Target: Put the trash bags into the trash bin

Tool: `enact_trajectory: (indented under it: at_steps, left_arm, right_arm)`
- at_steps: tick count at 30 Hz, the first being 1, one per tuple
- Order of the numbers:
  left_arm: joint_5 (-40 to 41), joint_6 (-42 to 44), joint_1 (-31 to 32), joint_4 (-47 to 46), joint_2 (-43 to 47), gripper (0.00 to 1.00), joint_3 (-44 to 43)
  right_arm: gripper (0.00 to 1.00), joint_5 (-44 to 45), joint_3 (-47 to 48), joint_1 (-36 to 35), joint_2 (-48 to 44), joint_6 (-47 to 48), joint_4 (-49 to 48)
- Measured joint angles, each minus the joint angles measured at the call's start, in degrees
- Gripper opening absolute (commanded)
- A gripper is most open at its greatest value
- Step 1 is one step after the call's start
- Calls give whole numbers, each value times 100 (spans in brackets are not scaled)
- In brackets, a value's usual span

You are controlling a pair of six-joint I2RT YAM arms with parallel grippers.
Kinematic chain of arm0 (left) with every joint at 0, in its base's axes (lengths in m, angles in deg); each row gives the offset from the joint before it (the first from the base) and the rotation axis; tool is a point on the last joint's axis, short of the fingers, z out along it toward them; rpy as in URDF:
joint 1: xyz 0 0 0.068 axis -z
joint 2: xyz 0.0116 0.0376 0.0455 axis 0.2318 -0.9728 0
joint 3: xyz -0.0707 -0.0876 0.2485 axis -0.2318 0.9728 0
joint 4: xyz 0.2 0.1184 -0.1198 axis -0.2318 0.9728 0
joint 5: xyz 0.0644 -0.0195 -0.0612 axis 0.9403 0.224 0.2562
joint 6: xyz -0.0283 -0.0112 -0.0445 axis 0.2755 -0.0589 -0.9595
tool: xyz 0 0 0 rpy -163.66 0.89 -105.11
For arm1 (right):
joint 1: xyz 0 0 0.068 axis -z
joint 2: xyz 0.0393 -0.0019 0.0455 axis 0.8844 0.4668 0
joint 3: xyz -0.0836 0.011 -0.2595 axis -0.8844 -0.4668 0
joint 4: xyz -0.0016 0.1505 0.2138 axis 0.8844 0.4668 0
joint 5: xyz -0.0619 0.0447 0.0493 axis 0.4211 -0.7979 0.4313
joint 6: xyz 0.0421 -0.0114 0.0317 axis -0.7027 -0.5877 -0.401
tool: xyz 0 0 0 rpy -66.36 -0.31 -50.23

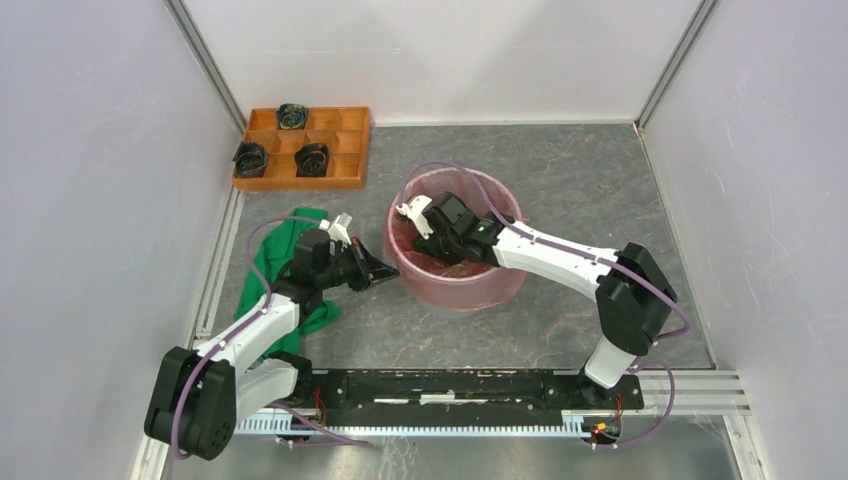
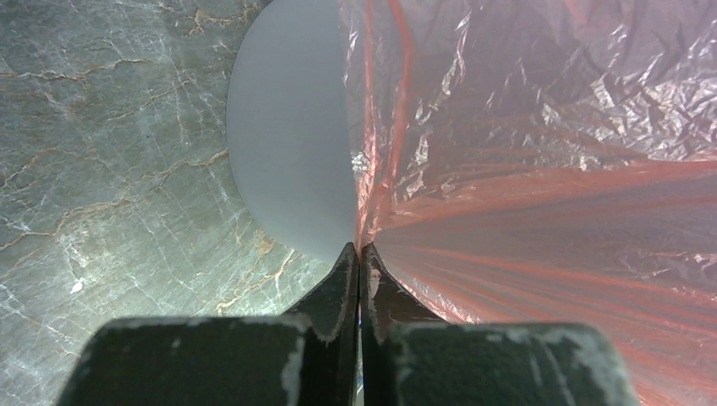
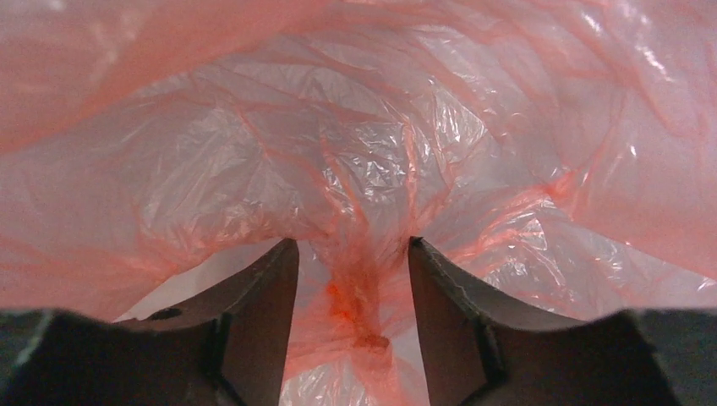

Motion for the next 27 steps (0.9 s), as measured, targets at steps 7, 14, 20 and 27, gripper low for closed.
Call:
enact_trajectory:
  at_steps: [7, 14, 20, 27]
  left_arm:
    - [35, 125, 0, 15, 2, 2, 0]
    - [74, 142, 0, 15, 2, 5, 0]
    - [68, 142, 0, 17, -125, 10, -2]
    - [70, 142, 0, 96, -125, 23, -4]
  right_arm:
    - [76, 46, -328, -4, -57, -138, -127]
    - [89, 118, -695, -87, -345, -262, 199]
    - [98, 289, -426, -212, -645, -330, 424]
    - [98, 933, 166, -151, -723, -334, -170]
